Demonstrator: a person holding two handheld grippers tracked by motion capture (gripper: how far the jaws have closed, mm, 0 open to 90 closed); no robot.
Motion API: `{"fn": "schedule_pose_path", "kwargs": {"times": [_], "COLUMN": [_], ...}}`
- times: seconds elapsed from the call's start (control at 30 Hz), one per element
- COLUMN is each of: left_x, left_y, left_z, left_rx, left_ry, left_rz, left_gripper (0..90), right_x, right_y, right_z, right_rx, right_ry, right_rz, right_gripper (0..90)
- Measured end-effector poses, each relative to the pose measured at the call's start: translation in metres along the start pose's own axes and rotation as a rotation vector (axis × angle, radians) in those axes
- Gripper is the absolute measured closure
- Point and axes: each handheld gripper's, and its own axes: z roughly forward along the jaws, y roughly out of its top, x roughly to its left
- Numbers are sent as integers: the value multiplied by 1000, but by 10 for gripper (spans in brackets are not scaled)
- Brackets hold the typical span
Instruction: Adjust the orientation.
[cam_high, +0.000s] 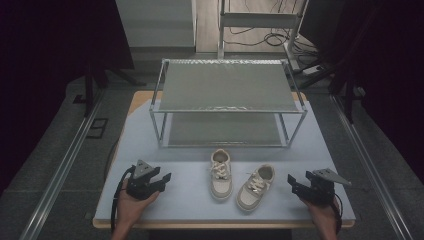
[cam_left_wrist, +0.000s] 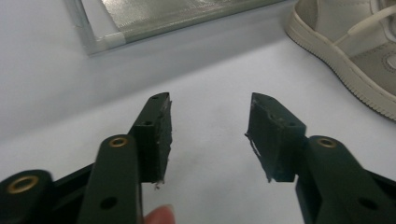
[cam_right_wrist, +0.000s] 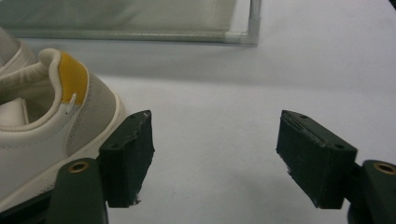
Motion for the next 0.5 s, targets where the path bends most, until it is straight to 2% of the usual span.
{"fn": "schedule_pose_path", "kwargs": {"times": [0.13,0.23,0.4,0.43,0.47,0.5], "left_x": [2,4,4,4,4,4], "left_y": [-1,-1,-1,0,0,1], "left_z": [-2,-3,-5,-6,-6,-6], "left_rx": [6,14,7,2,2,4], "left_ry": [-2,-11,-25,-32,-32,-35], "left_rz": [-15,-31,-31,-29,-29,-31], "left_gripper": [561,620,612,589,580,575], "right_x": [1,2,4,5,5,7], "right_y": [0,3,6,7,7,9], "right_z": [-2,-9,-15,-19,-19,-23], "right_rx": [-14,-53,-85,-106,-106,-129], "right_ry": [6,28,58,77,77,104], "right_rz": [7,14,19,18,18,20], "right_gripper": [297,344,413,467,467,536]}}
